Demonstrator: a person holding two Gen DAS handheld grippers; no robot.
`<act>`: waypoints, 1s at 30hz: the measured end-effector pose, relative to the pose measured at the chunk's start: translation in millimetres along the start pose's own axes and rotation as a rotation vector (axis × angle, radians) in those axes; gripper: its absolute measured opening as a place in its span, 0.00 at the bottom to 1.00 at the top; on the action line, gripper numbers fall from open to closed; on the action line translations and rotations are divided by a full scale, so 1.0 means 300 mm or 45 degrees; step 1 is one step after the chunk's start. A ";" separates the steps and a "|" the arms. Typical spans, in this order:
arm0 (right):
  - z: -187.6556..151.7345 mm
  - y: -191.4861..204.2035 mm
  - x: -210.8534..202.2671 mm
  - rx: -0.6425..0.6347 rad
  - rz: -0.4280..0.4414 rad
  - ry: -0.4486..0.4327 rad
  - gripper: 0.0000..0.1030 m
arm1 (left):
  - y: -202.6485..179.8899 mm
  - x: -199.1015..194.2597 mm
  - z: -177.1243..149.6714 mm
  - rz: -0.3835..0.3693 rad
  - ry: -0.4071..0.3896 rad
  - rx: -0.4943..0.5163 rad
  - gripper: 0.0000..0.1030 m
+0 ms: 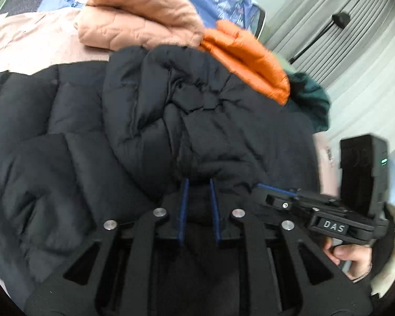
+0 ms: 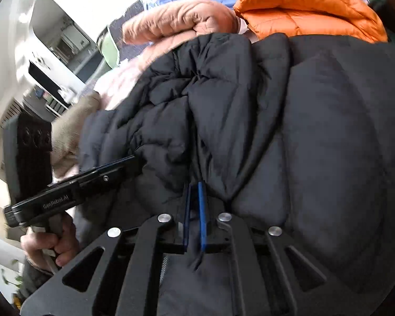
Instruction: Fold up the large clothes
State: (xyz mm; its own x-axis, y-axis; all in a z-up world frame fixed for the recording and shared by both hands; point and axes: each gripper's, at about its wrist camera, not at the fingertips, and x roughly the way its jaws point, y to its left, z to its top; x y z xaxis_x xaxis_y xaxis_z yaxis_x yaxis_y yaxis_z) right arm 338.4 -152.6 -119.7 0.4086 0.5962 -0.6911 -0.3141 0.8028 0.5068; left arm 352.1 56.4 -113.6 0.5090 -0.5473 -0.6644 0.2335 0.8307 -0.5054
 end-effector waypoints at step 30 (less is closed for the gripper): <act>-0.945 -0.261 -0.703 0.222 -0.216 -0.407 0.49 | 0.270 -0.725 -1.056 -0.079 -0.290 -0.245 0.44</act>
State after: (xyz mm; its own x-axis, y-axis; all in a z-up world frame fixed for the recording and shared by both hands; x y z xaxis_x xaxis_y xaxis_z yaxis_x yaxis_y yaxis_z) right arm 33.8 -344.0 -159.5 0.6967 0.4057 -0.5916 -0.0798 0.8634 0.4981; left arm -2.1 210.4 -184.4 0.6767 -0.5411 -0.4993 0.1196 0.7499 -0.6506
